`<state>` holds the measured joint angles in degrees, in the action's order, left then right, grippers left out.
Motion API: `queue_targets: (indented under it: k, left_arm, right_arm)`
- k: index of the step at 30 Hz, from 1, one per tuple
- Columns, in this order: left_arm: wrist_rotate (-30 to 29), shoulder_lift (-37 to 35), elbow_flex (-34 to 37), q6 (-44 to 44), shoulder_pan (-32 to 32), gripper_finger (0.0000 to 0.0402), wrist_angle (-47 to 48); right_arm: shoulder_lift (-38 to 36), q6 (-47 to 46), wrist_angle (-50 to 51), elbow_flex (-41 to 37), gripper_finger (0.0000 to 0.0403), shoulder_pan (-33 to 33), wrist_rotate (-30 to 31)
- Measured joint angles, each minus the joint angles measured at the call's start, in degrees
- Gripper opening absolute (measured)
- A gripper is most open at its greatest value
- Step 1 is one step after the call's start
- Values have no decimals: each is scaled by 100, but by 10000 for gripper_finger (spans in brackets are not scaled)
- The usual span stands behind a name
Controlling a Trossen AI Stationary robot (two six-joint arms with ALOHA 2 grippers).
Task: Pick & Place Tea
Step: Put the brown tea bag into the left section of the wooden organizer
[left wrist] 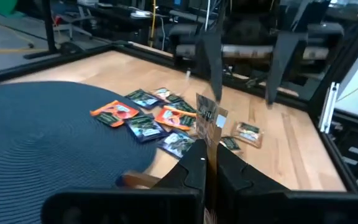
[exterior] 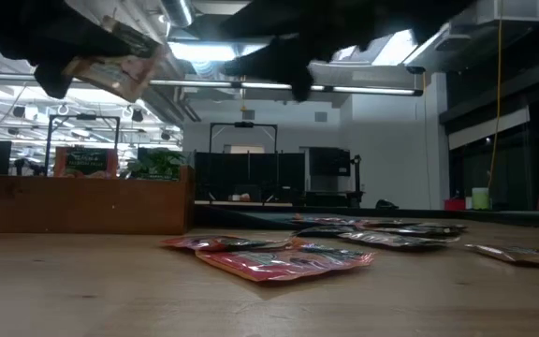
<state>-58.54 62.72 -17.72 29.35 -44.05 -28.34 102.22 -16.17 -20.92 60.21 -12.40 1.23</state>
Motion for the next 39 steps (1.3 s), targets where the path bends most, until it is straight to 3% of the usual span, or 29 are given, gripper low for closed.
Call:
queue_targets:
  k: [7, 15, 19, 24, 34, 39]
  left_arm:
    - [-229, -643, -2, 464, -264, 3, 1132]
    - [-18, -894, -2, 511, -487, 3, 1581]
    - [151, -894, -2, 409, -604, 3, 1646]
    - [107, -903, -2, 375, -660, 3, 1815]
    - [-27, -920, -2, 251, -666, 3, 2060]
    - [-230, -1071, -2, 755, -935, 3, 2686]
  right_arm:
    - [1146, 512, 1628, 1548, 223, 177, -189]
    - [1643, 1057, 1907, 2607, 207, 378, 11]
    - [1641, 1063, 1896, 2823, 195, 497, 15]
    - [1641, 1018, 1763, 2951, 191, 581, -546]
    - [1639, 891, 1966, 2955, 191, 585, -885]
    - [1638, 890, 2165, 2955, 191, 585, -885]
